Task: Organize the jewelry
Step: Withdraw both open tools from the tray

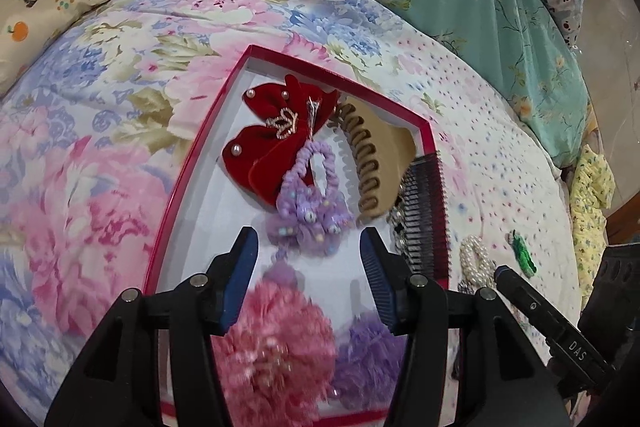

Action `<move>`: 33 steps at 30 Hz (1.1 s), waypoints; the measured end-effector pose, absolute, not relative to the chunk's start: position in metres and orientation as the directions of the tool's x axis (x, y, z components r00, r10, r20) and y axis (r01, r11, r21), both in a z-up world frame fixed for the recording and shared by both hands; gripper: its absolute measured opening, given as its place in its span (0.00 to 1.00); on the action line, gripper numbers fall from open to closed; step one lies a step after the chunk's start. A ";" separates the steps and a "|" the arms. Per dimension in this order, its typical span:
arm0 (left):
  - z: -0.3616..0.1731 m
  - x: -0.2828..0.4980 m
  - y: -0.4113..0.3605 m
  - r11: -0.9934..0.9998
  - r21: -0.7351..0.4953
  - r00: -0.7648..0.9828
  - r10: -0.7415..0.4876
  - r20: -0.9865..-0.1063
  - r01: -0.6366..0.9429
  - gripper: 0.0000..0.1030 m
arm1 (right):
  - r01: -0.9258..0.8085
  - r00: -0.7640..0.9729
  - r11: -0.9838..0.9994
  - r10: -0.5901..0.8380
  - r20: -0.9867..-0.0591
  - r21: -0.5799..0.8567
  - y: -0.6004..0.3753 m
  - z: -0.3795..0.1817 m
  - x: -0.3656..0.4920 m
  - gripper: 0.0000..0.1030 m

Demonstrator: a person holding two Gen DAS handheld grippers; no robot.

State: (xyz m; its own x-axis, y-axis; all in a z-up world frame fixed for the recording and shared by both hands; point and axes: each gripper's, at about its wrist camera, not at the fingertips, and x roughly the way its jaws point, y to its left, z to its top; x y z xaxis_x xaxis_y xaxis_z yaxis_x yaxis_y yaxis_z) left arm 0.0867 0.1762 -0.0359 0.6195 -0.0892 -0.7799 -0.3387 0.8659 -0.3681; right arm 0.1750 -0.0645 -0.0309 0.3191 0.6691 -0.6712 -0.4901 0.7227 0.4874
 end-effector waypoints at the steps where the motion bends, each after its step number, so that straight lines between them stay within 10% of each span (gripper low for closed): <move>1: -0.034 0.084 0.174 0.867 -0.368 0.621 -0.089 -0.779 -0.336 0.50 | -0.490 0.326 0.727 0.665 -0.672 0.482 -0.070 -0.030 0.173 0.42; 33: -0.021 0.040 0.027 0.906 -0.406 0.576 -0.269 -0.772 -0.122 0.59 | -0.271 0.492 0.864 0.504 -0.710 0.425 -0.257 -0.021 0.135 0.62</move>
